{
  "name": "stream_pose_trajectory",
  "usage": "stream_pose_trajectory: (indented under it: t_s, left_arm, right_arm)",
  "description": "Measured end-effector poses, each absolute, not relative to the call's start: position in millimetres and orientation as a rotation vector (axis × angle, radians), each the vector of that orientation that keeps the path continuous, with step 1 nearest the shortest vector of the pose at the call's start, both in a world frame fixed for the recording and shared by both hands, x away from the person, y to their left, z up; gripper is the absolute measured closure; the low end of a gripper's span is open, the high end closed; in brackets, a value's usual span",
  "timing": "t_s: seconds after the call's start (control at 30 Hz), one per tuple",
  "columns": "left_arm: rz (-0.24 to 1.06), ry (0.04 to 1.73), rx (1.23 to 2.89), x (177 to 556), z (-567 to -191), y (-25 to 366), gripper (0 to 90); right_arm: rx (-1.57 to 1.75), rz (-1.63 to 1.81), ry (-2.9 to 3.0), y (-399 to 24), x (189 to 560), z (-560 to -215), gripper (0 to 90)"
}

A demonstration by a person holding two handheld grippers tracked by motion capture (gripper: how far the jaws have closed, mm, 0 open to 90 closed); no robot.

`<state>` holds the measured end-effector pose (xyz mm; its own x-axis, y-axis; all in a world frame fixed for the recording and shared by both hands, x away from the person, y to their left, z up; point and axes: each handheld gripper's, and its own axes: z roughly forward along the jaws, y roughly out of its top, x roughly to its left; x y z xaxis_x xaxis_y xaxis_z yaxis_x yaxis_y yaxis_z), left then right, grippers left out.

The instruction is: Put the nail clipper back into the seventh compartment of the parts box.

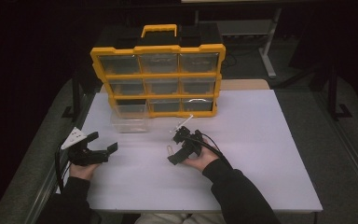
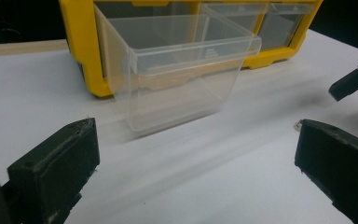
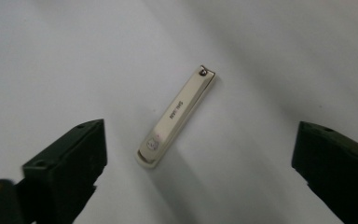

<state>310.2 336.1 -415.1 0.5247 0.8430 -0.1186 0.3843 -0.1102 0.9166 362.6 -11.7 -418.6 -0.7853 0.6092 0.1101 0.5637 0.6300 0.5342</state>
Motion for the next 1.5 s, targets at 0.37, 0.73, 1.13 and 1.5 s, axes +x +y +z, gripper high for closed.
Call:
stream_pose_trajectory:
  t_s: [0.37, 0.73, 1.13, 1.5]
  left_arm:
    - [0.542, 1.049, 1.715, 311.2, -415.9, 336.4, 0.0]
    - [0.536, 1.050, 1.716, 311.8, -416.6, 336.3, 0.0]
    - [0.538, 1.052, 1.712, 312.3, -416.8, 336.6, 0.0]
    - [0.545, 1.042, 1.710, 311.6, -416.1, 336.4, 0.0]
  right_arm:
    - [1.051, 0.877, 2.755, -4.9, 367.8, -424.9, 15.4]
    - [1.062, 0.913, 2.745, 4.5, 367.6, -428.2, 43.7]
    - [1.040, 0.865, 2.718, 9.8, 366.6, -433.0, 55.3]
    - [0.994, 0.816, 2.696, 12.9, 362.8, -432.2, 75.1]
